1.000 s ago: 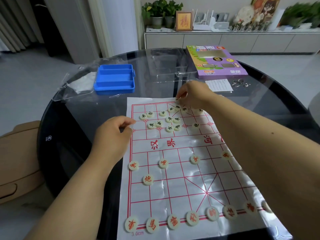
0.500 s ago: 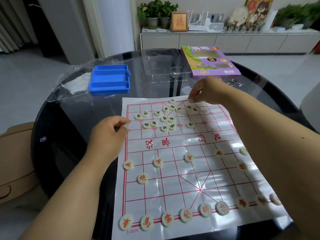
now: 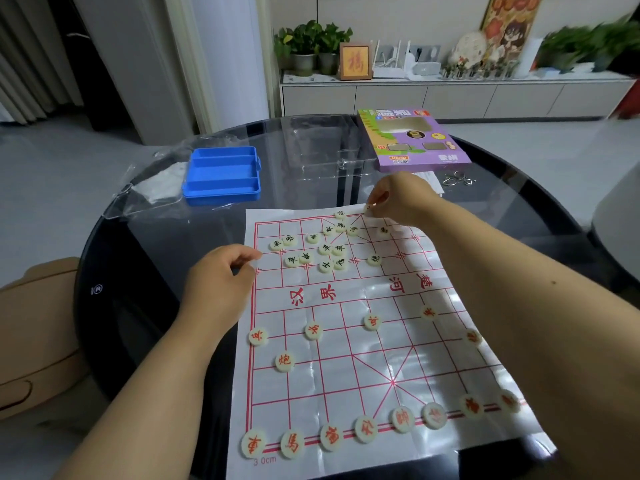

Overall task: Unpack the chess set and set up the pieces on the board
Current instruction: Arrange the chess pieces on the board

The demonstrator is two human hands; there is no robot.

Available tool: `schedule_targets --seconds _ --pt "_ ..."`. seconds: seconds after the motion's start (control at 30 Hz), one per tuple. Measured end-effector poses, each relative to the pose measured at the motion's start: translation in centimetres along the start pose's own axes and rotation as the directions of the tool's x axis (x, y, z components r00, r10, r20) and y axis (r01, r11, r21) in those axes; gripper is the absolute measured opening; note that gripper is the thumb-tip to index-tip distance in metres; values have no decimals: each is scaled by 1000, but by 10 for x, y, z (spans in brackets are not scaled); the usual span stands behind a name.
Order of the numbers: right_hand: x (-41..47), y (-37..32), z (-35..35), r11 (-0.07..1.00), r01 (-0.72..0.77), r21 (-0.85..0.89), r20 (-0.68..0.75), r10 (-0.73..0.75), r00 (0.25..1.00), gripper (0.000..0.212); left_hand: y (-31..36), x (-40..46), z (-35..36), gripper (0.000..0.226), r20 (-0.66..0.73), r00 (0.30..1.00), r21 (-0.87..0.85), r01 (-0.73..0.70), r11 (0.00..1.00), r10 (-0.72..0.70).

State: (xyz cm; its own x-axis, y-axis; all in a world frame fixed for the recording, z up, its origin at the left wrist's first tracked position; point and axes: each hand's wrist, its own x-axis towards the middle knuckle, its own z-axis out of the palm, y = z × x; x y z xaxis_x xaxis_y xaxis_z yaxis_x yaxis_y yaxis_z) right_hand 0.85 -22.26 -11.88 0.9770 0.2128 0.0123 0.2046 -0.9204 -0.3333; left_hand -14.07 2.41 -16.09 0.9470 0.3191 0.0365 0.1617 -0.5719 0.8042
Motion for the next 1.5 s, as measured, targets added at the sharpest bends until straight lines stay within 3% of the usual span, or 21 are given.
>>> schedule_targets --seconds 0.43,0.73,1.13,1.37,1.5 --pt "12 -5 10 997 -22 -69 5 22 1000 24 -1 2 1 14 -6 1000 -2 -9 1000 9" --pt "-3 -4 -10 990 50 129 -101 -37 994 20 -2 2 1 15 -12 1000 -8 -3 1000 3" --pt "-17 6 -20 965 32 262 -147 7 989 16 0 -2 2 15 -19 1000 4 -20 1000 20" --pt "-27 -18 -2 957 157 244 -86 -140 986 20 -1 -1 2 14 -21 1000 8 -17 1000 17" --pt "-41 -34 9 949 244 202 97 -267 959 21 -3 -1 2 14 -17 1000 7 -20 1000 20"
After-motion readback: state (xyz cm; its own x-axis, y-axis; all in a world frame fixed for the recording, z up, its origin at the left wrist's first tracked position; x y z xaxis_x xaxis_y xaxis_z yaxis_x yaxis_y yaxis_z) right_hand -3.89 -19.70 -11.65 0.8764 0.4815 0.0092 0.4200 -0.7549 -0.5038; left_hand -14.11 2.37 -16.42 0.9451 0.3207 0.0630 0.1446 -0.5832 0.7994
